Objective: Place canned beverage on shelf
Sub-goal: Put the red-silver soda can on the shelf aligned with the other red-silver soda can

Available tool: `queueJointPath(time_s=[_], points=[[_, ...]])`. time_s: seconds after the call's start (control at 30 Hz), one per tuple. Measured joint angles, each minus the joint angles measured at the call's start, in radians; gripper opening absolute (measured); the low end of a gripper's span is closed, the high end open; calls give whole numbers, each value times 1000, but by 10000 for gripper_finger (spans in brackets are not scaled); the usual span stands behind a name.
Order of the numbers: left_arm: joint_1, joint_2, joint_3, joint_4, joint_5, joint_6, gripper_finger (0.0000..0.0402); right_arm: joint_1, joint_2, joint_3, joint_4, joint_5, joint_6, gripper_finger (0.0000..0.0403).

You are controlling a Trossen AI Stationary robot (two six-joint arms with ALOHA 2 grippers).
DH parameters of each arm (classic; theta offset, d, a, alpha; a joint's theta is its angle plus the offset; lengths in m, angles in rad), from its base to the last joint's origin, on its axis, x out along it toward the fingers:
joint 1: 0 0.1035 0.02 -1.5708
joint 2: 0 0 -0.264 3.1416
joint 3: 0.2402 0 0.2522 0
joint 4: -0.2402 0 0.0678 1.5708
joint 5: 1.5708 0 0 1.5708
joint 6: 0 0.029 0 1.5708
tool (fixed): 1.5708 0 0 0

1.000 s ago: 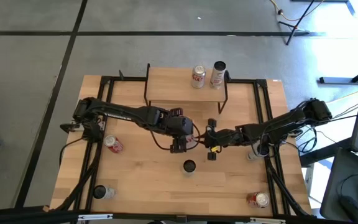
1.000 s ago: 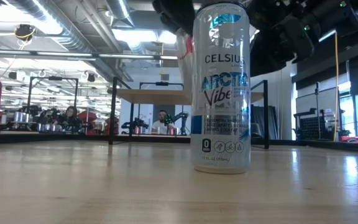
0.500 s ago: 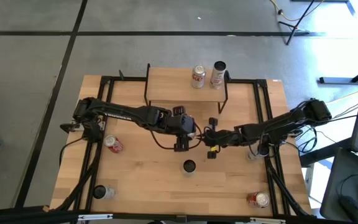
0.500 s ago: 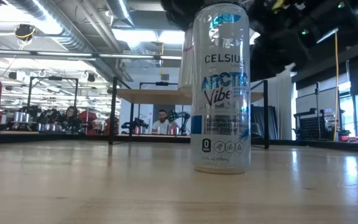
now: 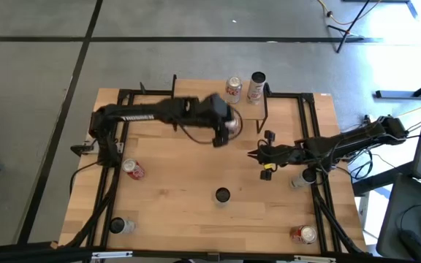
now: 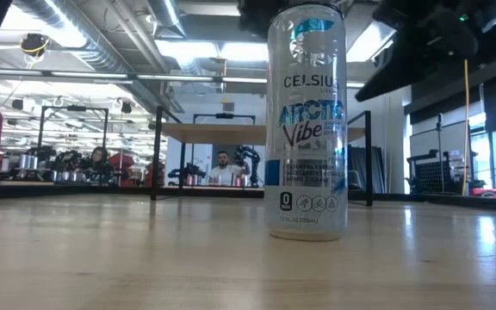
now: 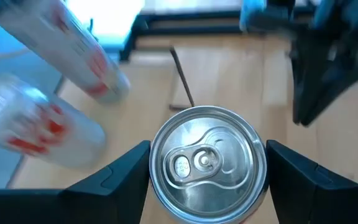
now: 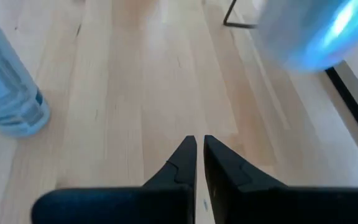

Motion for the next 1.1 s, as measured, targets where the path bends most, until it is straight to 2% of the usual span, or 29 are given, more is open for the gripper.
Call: queueJointPath(time_s=[0.07,0.23,0.43,0.73,0.87,1.1], points=[[44,0,54,-18,41,20,239,0,-9,-6,6,0,0,19],[165,-1,144,-12,228,40,239,0,-11,-8,0,0,0,19],[238,0,174,-16,328,26,234,0,-11,-8,2,0,0,19],[237,10,195,-52,284,51,195,0,-11,-8,37,0,-9,19],[239,8,195,-110,235,50,192,0,-11,-8,19,0,7,19],[235,6,194,-138,215,50,192,0,-10,-8,14,0,9,19]])
